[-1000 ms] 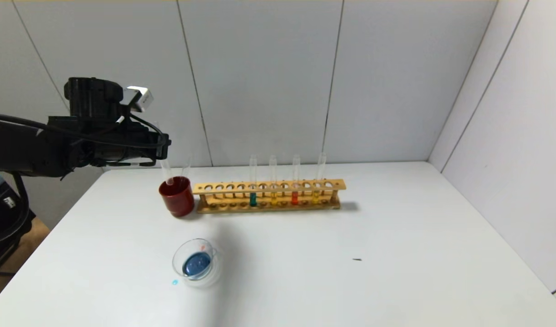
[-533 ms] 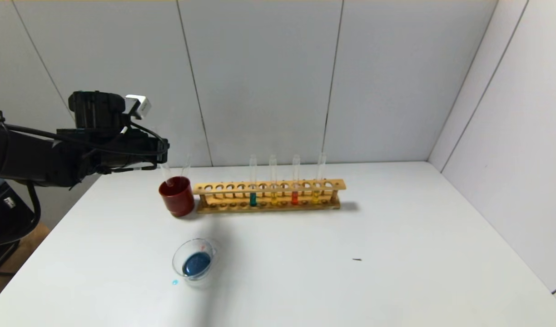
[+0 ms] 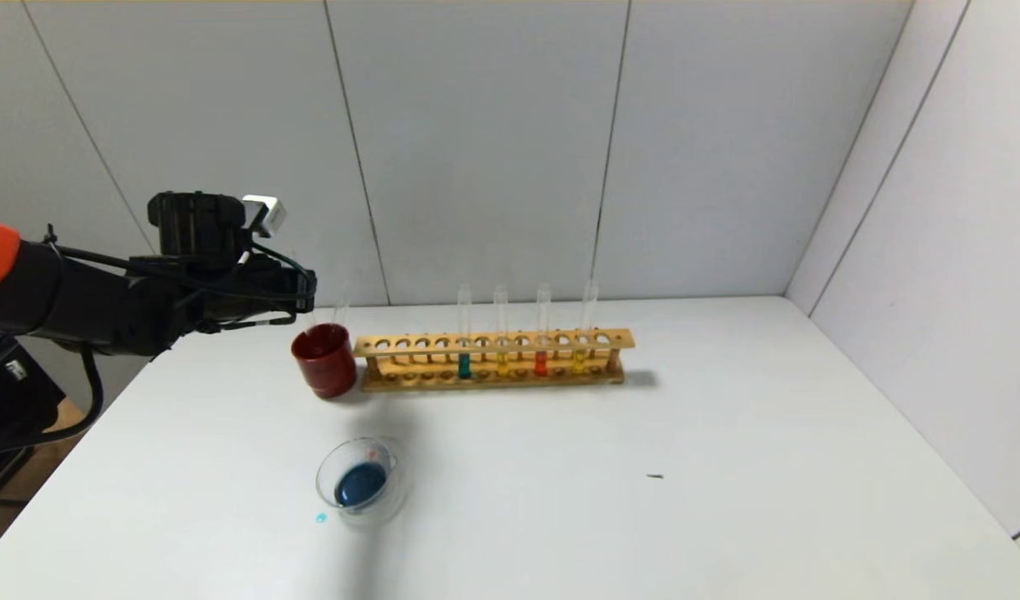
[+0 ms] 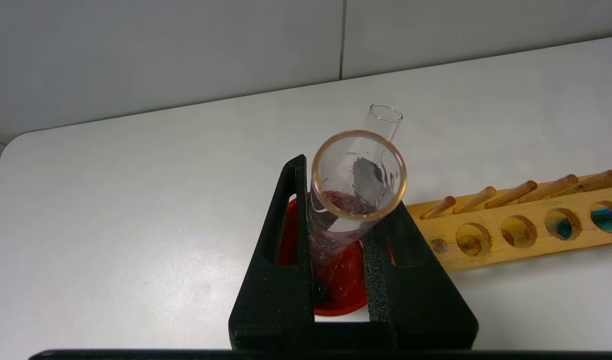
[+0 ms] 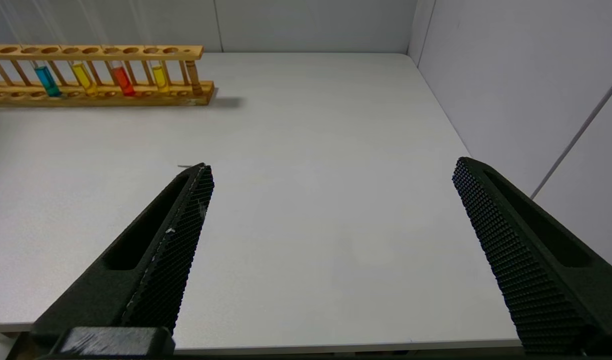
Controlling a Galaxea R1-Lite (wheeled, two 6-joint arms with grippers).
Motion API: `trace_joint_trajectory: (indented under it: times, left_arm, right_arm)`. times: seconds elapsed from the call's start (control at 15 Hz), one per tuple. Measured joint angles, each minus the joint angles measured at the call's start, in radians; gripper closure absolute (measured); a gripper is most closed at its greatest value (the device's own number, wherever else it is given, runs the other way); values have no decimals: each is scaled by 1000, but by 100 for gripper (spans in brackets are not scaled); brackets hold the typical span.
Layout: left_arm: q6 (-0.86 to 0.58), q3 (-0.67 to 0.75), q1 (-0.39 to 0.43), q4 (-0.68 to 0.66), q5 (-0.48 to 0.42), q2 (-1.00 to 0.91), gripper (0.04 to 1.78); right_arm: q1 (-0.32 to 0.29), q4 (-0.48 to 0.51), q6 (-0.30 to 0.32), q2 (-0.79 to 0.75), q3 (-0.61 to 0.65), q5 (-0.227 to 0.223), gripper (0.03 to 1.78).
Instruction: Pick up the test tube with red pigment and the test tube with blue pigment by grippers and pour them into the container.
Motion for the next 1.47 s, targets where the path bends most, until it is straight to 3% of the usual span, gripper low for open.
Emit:
trace_joint_trajectory:
  times: [0.4, 0.6, 0.8, 1.0, 1.13, 1.27, 1.47]
  left_arm:
    - [7, 18, 2, -32, -1, 36, 149]
    - [7, 21, 2, -32, -1, 40, 141]
    - [10, 22, 2, -32, -1, 39, 108]
    - [10, 26, 1, -32, -2, 36, 55]
    - [10, 29, 2, -31, -2, 25, 30]
    - [11, 29, 1, -29, -3, -7, 13]
    - [15, 29, 1, -12, -3, -109, 7]
  right_arm:
    - [0, 0, 0, 0, 0, 0, 6]
    - [0, 0, 0, 0, 0, 0, 6]
    - [0, 0, 0, 0, 0, 0, 6]
    - [0, 0, 0, 0, 0, 0, 6]
    - [0, 0, 0, 0, 0, 1, 6]
    - [0, 0, 0, 0, 0, 0, 6]
    - [0, 0, 0, 0, 0, 0, 6]
